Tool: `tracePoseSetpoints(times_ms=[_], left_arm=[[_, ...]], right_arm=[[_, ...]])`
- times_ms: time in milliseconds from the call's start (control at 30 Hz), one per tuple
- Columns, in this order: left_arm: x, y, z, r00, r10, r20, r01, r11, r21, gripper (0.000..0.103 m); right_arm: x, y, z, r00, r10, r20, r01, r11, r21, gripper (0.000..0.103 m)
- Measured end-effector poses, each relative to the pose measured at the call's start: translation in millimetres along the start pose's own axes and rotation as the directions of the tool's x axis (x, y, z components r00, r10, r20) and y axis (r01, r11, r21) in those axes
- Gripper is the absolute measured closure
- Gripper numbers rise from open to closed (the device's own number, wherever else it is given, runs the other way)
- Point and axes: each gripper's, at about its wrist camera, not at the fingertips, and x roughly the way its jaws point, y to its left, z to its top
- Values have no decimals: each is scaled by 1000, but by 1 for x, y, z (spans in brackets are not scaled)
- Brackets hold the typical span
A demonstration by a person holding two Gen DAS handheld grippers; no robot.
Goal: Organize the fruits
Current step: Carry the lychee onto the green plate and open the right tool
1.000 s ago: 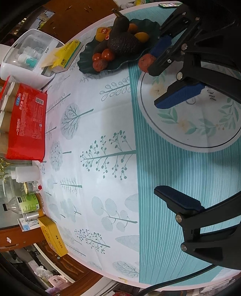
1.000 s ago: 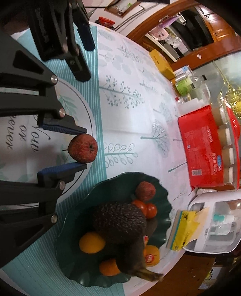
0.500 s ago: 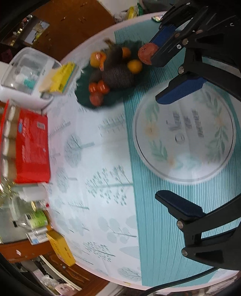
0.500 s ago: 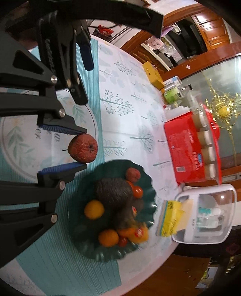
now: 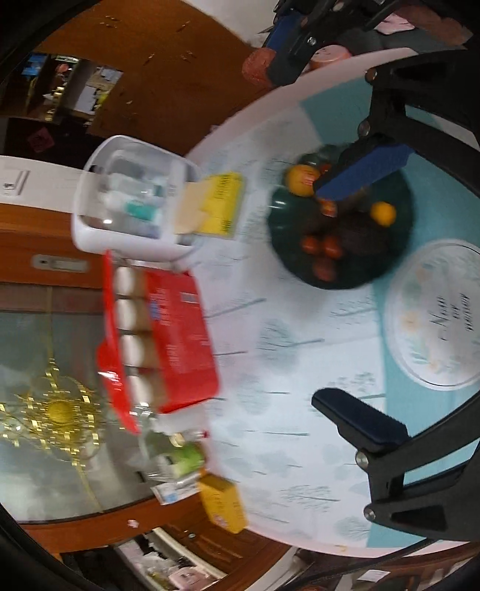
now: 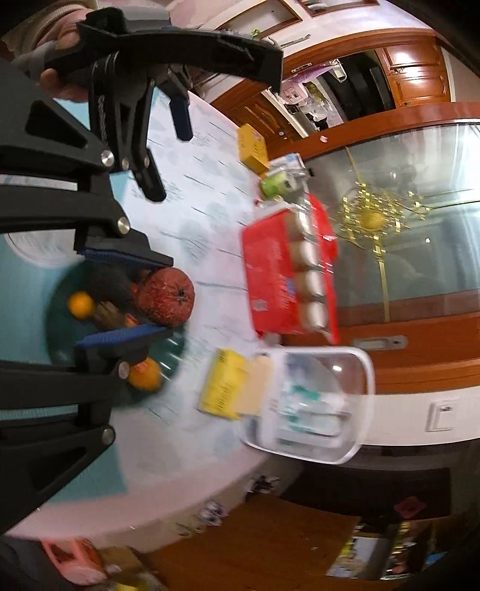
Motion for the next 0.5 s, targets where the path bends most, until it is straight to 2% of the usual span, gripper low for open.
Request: tracePoseSetpoints(times_ms=[100, 200, 333, 500], left_arm=[[9, -11, 21, 1000, 5, 17, -5, 1000, -9, 1], [31, -20, 32, 1000, 14, -1, -14, 1000, -13, 1], [71, -31, 29, 997, 46, -57, -46, 999, -9, 1], [128, -32, 8, 984, 72, -163, -78, 997, -29, 1]], right_arm=[[16, -22, 23, 1000, -20, 7, 20, 999, -27, 72], [40, -38, 30, 1000, -13, -23, 12, 1000, -28, 72], [88, -55, 19, 995, -4, -104, 1, 1000, -24, 72], [138, -64, -9, 979, 31, -202, -35, 999, -15, 72]])
